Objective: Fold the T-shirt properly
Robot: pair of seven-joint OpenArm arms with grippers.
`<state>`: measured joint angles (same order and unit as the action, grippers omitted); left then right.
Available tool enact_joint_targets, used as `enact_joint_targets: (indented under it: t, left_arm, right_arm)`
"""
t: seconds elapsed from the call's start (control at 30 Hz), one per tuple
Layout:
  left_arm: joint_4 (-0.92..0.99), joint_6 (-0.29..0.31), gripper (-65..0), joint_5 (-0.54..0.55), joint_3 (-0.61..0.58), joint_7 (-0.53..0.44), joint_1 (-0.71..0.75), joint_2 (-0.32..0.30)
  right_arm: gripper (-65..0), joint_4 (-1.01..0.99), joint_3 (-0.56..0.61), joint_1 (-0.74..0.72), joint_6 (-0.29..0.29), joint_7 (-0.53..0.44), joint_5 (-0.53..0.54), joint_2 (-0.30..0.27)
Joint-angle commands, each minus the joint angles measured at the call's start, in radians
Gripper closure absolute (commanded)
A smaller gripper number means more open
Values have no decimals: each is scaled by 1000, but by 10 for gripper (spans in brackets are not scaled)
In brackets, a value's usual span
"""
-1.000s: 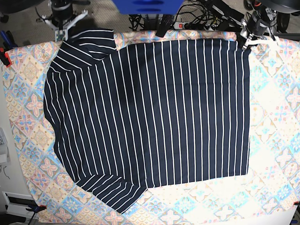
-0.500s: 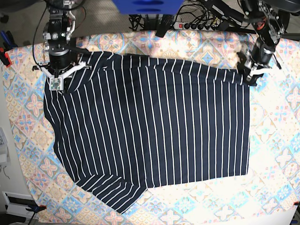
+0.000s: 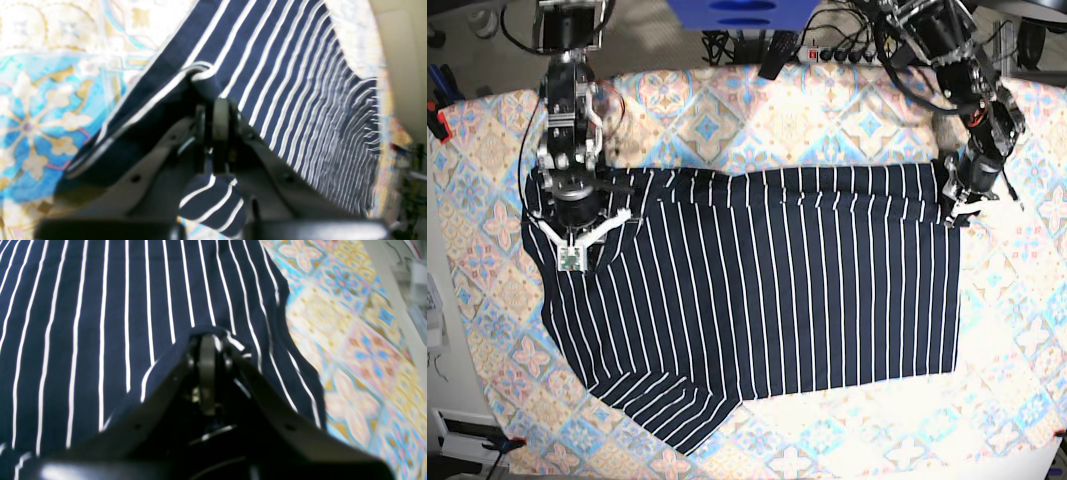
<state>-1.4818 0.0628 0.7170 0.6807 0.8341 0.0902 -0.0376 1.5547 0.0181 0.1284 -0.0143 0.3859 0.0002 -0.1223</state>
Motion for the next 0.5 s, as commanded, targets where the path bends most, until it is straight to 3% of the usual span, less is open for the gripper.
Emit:
enact_joint_targets:
  t: [0.0,0.13,0.47]
  left_arm:
    - [0,10,0,3,1,-22,-27,-12]
    - [46,10,0,-23,-6,-92,-57,-12]
    - [123,10,0,-55,0,-111,-123,-14]
  right_arm:
    - [-1,-7,10,-40,3,-31,-2,-6]
    - [-2,-107,38,-138,3,-32,-4,-6]
    - [-2,-325,72,-312,3,-107,-4,-6]
